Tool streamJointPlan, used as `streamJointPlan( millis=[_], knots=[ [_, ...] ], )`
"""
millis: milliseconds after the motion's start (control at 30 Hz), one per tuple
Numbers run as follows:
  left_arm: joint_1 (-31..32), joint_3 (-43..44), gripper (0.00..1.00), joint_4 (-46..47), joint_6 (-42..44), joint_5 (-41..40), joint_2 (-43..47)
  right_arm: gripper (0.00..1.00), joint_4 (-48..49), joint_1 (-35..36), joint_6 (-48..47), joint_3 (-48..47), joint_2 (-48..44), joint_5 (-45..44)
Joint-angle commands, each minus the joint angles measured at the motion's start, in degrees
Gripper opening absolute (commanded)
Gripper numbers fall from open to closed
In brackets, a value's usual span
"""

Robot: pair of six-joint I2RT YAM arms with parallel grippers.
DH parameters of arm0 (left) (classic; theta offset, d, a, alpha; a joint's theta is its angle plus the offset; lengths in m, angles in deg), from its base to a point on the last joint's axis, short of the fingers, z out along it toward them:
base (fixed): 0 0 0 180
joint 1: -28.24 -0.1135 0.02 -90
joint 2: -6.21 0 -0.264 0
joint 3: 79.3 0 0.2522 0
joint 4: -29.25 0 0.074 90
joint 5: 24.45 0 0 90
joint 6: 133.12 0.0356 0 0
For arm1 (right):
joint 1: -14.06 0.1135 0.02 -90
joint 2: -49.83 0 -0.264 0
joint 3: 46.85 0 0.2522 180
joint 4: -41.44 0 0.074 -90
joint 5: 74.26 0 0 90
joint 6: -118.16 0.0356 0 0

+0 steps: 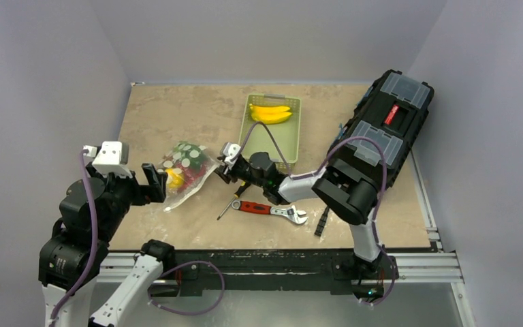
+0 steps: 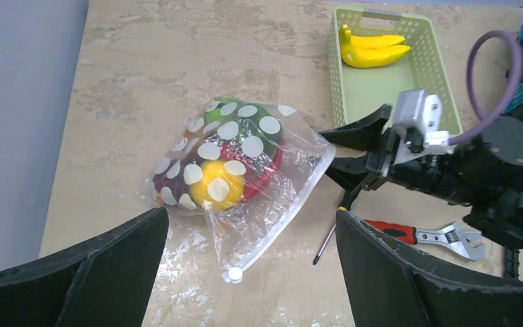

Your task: Place the food in the zip-top bag and seal the zipper

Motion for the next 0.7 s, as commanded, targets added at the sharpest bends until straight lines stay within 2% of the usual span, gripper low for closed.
streamJointPlan(
  millis=[0, 167, 233, 400, 567, 667],
  knots=[
    [0.1, -0.8, 0.93, 1.6, -2.4, 2.0, 0.8, 0.48, -2.7, -0.1, -5.8, 2.8, -10.5, -4.4],
    [0.1, -1.3, 0.93, 1.3, -4.0, 3.0, 1.7, 0.77, -13.4, 1.3, -5.6, 6.6, -18.3, -9.2],
    [0.1, -1.1, 0.93, 1.2, -4.8, 3.5, 2.1, 0.96, -18.7, 1.5, -4.1, 8.1, -22.2, -9.9],
    [0.1, 0.4, 0.94, 0.6, -6.1, 4.8, 2.5, 0.99, -29.5, 1.7, 4.6, 13.3, -35.1, -15.6],
    [0.1, 1.5, 0.94, 1.1, -7.3, 5.8, 3.0, 0.99, -53.1, 1.5, 21.2, 8.1, -47.2, -28.0],
    [0.1, 2.3, 0.94, 1.5, -7.4, 6.0, 3.5, 0.99, -67.3, 1.5, 23.7, 3.7, -52.9, -32.7]
  ],
)
